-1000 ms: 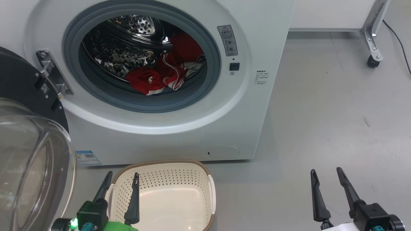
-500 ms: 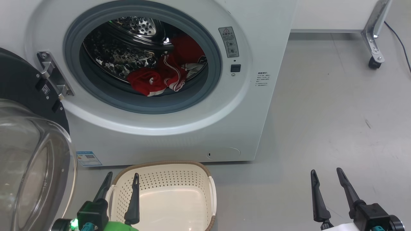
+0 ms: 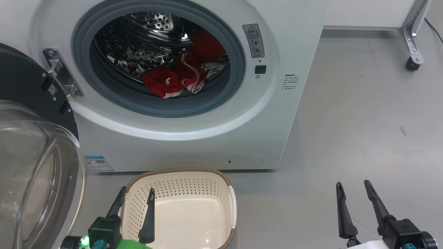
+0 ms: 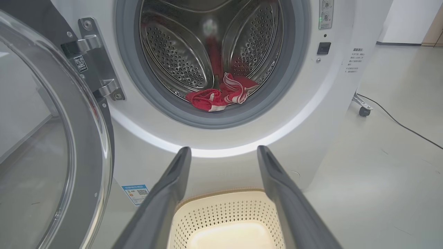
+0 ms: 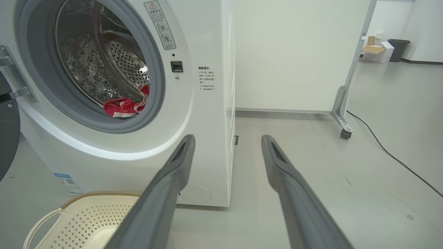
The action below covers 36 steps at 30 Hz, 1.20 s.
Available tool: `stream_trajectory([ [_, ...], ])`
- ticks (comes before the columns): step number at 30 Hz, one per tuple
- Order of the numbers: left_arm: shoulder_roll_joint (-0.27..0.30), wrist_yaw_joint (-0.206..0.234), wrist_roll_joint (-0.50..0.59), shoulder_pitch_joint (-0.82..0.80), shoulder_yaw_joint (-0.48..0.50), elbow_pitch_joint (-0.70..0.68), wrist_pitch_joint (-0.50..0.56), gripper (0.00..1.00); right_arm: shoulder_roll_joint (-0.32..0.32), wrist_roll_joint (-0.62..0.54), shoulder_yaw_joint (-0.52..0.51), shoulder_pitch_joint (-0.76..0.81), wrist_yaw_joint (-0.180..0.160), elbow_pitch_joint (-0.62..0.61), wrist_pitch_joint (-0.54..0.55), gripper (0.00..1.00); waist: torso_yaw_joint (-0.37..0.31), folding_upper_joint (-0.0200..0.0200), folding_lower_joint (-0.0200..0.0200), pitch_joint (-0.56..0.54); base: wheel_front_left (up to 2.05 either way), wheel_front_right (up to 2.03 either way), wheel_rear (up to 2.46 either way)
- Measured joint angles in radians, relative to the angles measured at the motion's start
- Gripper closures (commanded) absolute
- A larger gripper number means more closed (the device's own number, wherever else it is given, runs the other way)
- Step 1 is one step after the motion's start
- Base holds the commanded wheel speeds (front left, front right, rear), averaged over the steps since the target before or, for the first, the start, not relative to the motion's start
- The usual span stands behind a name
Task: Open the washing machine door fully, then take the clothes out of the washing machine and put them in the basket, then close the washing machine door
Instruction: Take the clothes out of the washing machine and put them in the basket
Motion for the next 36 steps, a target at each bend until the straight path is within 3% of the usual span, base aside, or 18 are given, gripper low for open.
stream_trajectory([
  [11, -0.002, -0.004, -0.018, -0.005, -0.012, 0.002, 0.022, 0.00, 0.000, -0.009, 0.012, -0.004, 0.004, -0.021, 0.000, 0.00, 0.014, 0.0000, 0.0000, 0.064, 0.00, 0.00, 0.00],
  [17, -0.011, -0.033, -0.061, -0.084, -0.038, 0.034, 0.059, 0.00, -0.001, -0.022, 0.024, -0.045, 0.011, -0.045, 0.000, 0.00, 0.011, 0.0000, 0.0000, 0.130, 0.00, 0.00, 0.00],
  [24, -0.016, -0.061, -0.085, -0.214, -0.047, 0.115, 0.149, 0.00, -0.002, -0.037, 0.048, -0.115, 0.021, -0.058, 0.000, 0.00, -0.005, 0.0000, 0.0000, 0.220, 0.00, 0.00, 0.00],
  [36, -0.007, -0.132, -0.162, -0.532, -0.045, 0.196, 0.402, 0.00, -0.007, -0.033, 0.077, -0.227, 0.026, -0.067, 0.000, 0.00, -0.066, 0.0000, 0.0001, 0.363, 0.00, 0.00, 0.00],
])
